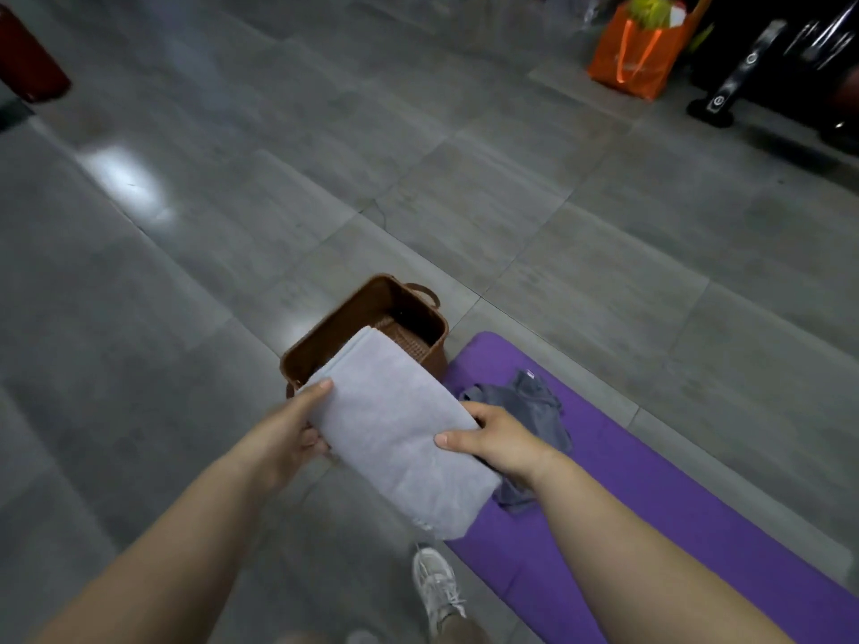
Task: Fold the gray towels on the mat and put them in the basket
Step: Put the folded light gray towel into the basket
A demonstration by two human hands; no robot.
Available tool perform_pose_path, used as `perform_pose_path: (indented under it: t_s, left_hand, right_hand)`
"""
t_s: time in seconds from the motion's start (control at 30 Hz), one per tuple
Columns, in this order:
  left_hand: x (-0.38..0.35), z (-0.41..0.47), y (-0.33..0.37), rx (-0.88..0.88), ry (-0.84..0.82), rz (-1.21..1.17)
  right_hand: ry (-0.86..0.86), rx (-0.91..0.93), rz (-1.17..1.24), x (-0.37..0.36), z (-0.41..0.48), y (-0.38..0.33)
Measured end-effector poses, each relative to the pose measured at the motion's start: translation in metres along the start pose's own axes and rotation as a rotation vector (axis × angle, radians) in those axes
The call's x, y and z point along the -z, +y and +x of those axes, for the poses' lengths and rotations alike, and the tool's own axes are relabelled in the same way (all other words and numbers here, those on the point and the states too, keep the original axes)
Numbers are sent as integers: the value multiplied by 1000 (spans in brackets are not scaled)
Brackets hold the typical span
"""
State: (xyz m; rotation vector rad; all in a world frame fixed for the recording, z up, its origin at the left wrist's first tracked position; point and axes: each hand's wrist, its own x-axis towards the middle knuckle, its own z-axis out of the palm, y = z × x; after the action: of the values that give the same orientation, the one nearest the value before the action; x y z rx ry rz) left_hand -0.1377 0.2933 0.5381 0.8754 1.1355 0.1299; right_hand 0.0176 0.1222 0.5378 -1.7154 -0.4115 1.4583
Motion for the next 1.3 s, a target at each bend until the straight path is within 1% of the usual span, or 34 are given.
perform_pose_path:
  t_s: [0.07, 0.13, 0.23, 0.33, 0.43, 0.5, 0.57, 0.7, 0.8, 0.83, 0.9, 0.97, 1.03, 1.1, 1.2, 1.3]
  left_hand:
    - [13, 28, 32, 14, -47, 15]
    - [22, 60, 62, 28, -153, 53]
    - [37, 123, 93, 35, -227, 93]
    - [46, 196, 113, 36, -243, 133]
    - [53, 270, 108, 57, -235, 184]
    - [57, 325, 96, 67, -244, 249]
    - [57, 378, 76, 41, -285, 299]
    - [59, 471, 28, -93, -354, 319]
    - [61, 528, -7, -209, -336, 309]
    - [63, 547, -18, -228, -312, 306]
    - [64, 579, -41, -228, -296, 336]
    - [63, 606, -64, -163, -310, 408]
    - [64, 632, -85, -98, -314, 448]
    - [62, 654, -99, -85, -301, 455]
    - [60, 683, -110, -112, -277, 481]
    - [66, 701, -120, -101, -215, 596]
  right_hand:
    - [-4, -29, -2, -5, 35, -23]
    - [29, -45, 3, -12, 72, -41]
    - [96, -69, 27, -25, 134, -54]
    - [202, -68, 88, -32, 195, -58]
    - [253, -91, 129, -28, 252, -46]
    - [303, -84, 102, -19, 295, -25]
    - [366, -43, 53, -10, 340, 1]
    - [540, 59, -129, 5, 421, 53]
    - [608, 107, -239, 12, 473, 83]
    - [595, 91, -281, 14, 490, 92]
    - [531, 1, -403, 16, 524, 108]
    - [451, -134, -560, 19, 554, 125]
    - [412, -221, -679, 22, 579, 139]
    - [435, -264, -754, 26, 602, 149]
    - [493, -308, -816, 31, 634, 163]
    - [473, -396, -825, 30, 658, 177]
